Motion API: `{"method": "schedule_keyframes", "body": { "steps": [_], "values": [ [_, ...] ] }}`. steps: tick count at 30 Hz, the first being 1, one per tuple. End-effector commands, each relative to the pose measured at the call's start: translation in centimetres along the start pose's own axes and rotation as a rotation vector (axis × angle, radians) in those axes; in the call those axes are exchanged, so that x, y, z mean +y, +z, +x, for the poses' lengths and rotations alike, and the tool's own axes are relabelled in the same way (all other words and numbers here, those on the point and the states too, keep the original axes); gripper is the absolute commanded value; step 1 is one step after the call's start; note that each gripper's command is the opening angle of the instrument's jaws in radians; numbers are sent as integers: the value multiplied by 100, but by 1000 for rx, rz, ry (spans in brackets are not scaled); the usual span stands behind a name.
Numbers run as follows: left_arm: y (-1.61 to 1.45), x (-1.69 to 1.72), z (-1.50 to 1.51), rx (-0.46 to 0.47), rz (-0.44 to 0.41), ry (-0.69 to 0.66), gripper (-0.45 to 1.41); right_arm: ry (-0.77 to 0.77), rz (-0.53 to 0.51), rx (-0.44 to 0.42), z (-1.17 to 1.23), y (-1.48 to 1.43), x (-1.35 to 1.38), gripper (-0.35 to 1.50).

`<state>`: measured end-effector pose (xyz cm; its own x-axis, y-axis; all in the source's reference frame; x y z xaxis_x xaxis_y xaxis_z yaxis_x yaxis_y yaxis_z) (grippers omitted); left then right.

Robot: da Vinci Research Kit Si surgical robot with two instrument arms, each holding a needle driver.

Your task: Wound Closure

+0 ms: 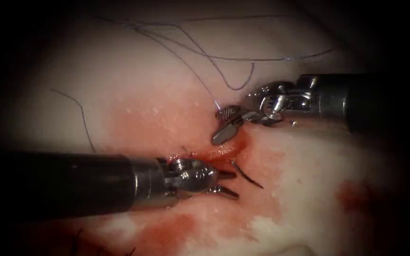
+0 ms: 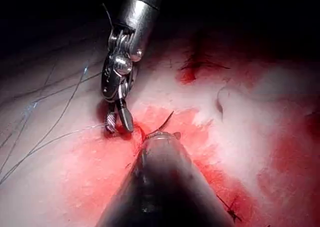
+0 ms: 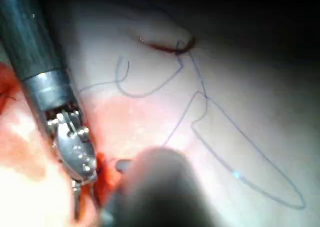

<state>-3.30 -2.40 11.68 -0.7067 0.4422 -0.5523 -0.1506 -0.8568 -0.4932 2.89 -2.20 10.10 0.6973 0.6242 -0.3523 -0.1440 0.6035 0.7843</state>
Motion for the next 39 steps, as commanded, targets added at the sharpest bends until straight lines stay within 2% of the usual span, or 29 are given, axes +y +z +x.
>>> {"method": "schedule_keyframes", "body": {
  "steps": [1, 10, 15, 17, 25, 39],
  "values": [
    [5, 3, 5, 6, 1, 23, 49, 0, -10, 7, 2, -4, 10, 115],
    [-5, 21, 26, 1, 58, 172, 49, -8, -16, 12, -25, -34, 25, 116],
    [-1, 5, 20, -22, 151, 250, 79, -13, -24, 20, -33, -38, 24, 115],
    [2, -3, 16, -35, 187, 268, 84, -14, -28, 25, -35, -37, 24, 115],
    [22, -30, -4, -75, 276, 283, 84, -9, -40, 55, -35, -32, 24, 115],
    [33, -30, -4, -107, 330, 317, 84, 2, -47, 78, -39, -34, 32, 111]
  ]
}}
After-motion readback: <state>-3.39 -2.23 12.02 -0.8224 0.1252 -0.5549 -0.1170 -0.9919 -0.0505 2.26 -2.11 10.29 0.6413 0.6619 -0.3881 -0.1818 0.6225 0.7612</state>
